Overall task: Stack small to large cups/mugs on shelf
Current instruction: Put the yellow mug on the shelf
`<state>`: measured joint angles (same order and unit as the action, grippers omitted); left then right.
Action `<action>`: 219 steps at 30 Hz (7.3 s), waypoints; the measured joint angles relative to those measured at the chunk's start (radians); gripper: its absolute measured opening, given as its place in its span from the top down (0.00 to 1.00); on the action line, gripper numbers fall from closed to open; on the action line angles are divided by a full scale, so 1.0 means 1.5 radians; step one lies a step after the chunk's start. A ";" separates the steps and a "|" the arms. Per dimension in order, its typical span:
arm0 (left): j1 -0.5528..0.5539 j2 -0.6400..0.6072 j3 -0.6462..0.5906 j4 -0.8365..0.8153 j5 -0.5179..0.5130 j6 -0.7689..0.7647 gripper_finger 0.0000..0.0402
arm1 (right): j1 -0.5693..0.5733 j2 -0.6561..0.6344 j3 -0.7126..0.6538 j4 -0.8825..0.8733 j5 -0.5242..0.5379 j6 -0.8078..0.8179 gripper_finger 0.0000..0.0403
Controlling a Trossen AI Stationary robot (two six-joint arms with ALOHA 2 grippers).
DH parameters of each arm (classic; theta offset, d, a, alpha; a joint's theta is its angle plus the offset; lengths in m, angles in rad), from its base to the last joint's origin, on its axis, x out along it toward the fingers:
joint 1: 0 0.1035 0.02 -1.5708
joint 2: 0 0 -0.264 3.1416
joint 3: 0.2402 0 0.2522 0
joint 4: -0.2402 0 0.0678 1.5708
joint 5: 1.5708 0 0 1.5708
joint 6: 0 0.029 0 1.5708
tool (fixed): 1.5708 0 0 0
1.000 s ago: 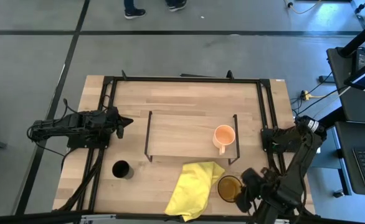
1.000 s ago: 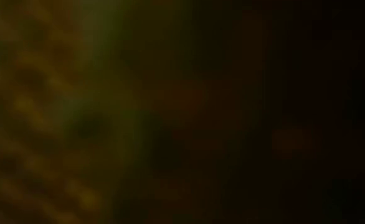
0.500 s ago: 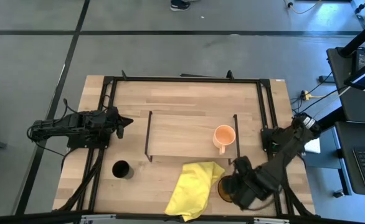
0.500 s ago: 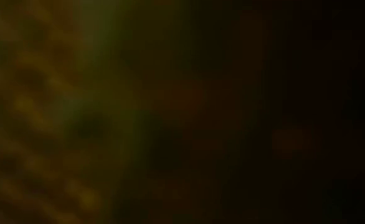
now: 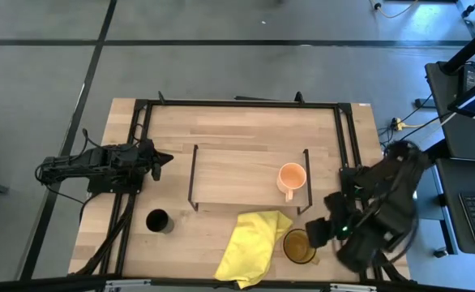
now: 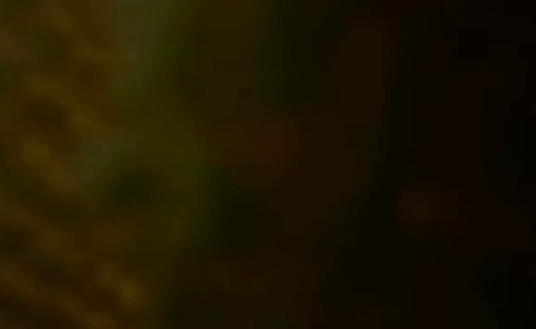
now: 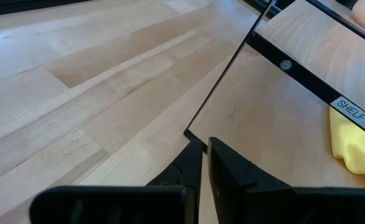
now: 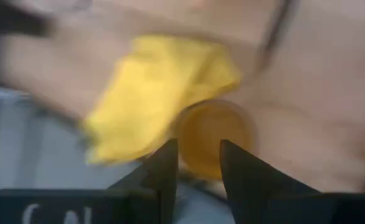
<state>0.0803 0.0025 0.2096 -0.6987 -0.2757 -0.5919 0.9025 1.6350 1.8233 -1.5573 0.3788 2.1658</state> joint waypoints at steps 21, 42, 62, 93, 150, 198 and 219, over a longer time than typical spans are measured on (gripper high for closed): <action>0.000 0.001 0.000 -0.003 0.000 0.000 0.95 | 0.055 -0.320 -0.367 0.159 -0.188 0.012 0.70; 0.000 0.001 0.000 -0.003 0.000 0.000 0.95 | 0.071 -0.317 -0.687 0.560 -0.048 -0.049 0.70; 0.000 0.001 0.000 -0.003 0.000 0.000 0.95 | 0.073 -0.112 -0.536 0.503 -0.051 -0.110 0.70; 0.000 0.001 0.000 -0.003 0.000 0.000 0.95 | 0.072 -0.021 -0.501 0.548 -0.032 0.003 0.95; 0.000 0.001 0.000 -0.003 0.000 0.000 0.95 | 0.045 0.002 -0.433 0.498 -0.077 0.036 0.92; 0.000 0.001 0.000 -0.003 0.000 0.000 0.95 | 0.056 -0.035 -0.434 0.453 -0.054 0.019 0.82; 0.000 0.001 0.000 -0.003 0.000 0.000 0.95 | 0.032 -0.035 -0.366 0.504 -0.039 -0.121 0.98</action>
<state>0.0799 0.0044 0.2100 -0.7036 -0.2760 -0.5919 0.9502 1.5828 1.2736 -0.8019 0.3206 1.9839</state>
